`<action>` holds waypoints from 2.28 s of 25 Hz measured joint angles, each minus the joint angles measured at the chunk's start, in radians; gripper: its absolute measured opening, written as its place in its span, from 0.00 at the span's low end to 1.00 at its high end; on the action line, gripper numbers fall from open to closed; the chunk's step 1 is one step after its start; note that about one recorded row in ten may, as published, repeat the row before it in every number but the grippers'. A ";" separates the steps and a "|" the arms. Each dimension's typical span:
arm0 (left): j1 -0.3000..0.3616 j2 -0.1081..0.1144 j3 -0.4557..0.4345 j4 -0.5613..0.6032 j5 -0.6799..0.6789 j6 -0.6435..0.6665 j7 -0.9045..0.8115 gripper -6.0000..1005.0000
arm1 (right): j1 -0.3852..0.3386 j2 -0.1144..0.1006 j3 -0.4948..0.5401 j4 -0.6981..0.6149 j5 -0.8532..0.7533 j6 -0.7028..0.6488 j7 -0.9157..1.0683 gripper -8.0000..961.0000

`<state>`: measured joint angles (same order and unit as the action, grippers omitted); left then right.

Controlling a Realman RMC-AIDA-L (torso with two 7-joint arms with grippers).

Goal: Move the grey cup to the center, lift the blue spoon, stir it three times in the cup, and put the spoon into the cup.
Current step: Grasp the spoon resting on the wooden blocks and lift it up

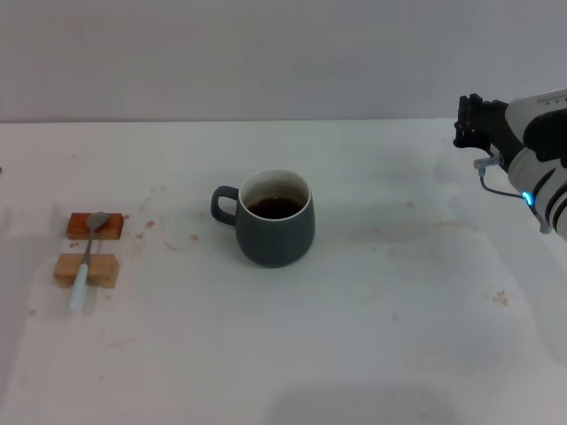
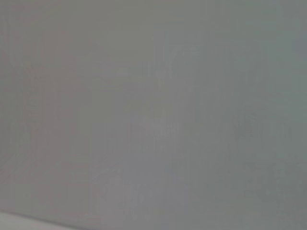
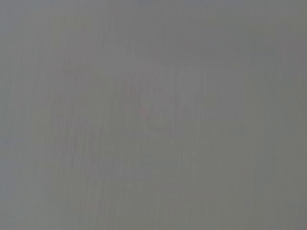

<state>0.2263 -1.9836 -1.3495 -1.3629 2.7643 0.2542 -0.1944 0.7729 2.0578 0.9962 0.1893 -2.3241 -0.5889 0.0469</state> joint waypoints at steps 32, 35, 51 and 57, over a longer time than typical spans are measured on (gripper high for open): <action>0.102 -0.074 0.263 0.207 0.043 0.245 0.024 0.69 | -0.008 -0.005 0.186 0.003 -0.001 -0.062 -0.106 0.09; 0.105 -0.078 0.283 0.251 0.040 0.310 0.024 0.69 | -0.007 -0.005 0.186 0.007 -0.001 -0.063 -0.124 0.09; 0.021 -0.086 0.365 0.451 -0.105 0.496 0.112 0.69 | -0.007 -0.005 0.178 0.009 -0.001 -0.063 -0.127 0.09; -0.015 -0.085 0.371 0.498 -0.140 0.498 0.132 0.60 | -0.009 -0.005 0.176 0.009 -0.001 -0.063 -0.127 0.09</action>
<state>0.2111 -2.0689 -0.9790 -0.8651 2.6247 0.7525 -0.0624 0.7643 2.0524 1.1724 0.1979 -2.3246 -0.6520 -0.0798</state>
